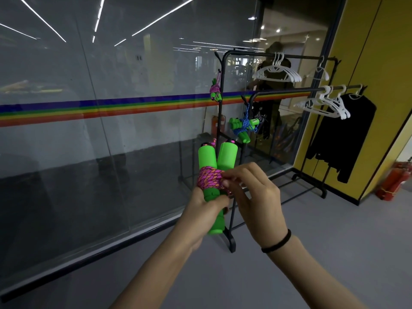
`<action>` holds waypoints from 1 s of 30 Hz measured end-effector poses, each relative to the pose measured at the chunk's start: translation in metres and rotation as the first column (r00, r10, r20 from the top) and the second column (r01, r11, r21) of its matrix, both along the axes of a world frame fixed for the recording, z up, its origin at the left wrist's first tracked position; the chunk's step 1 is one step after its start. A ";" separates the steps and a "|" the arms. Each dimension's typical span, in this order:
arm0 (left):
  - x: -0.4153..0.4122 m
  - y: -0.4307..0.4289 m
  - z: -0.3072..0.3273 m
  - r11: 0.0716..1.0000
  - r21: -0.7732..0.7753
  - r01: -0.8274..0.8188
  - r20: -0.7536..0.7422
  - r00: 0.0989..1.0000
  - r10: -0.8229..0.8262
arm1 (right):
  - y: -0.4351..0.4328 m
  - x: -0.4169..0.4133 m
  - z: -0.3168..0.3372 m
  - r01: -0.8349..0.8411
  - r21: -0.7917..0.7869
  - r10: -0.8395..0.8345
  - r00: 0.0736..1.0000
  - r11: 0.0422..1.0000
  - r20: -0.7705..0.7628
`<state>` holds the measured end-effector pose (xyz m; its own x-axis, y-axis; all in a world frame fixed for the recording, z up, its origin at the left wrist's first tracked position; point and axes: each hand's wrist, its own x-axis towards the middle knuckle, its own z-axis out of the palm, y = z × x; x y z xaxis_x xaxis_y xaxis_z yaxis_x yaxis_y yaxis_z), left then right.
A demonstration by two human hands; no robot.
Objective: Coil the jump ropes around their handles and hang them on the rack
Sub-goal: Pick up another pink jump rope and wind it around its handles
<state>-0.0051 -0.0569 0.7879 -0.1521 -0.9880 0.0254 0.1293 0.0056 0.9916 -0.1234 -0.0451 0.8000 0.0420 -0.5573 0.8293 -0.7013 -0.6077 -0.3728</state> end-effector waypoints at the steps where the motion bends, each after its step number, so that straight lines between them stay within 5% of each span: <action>1: 0.001 0.000 -0.001 1.000 0.013 0.002 -0.001 1.000 -0.002 | 0.000 0.000 -0.001 -0.007 0.009 0.007 1.000 1.000 -0.005; 8: 0.011 0.002 -0.002 0.999 -0.036 0.012 0.087 0.996 -0.009 | 0.006 0.000 -0.005 -0.019 0.129 0.026 0.998 0.991 -0.052; 15: 0.017 0.004 -0.006 0.995 -0.086 0.056 0.232 0.972 -0.034 | 0.009 -0.007 0.006 -0.139 0.373 0.115 0.990 0.917 0.086; 21: 0.019 0.004 -0.005 0.997 -0.071 0.031 0.201 0.979 -0.016 | 0.013 0.002 -0.001 -0.057 0.267 0.055 0.998 0.962 0.015; 30: 0.027 -0.001 0.001 0.997 -0.027 0.066 0.216 0.975 -0.059 | 0.009 0.001 -0.001 -0.175 0.272 0.137 0.979 0.946 0.153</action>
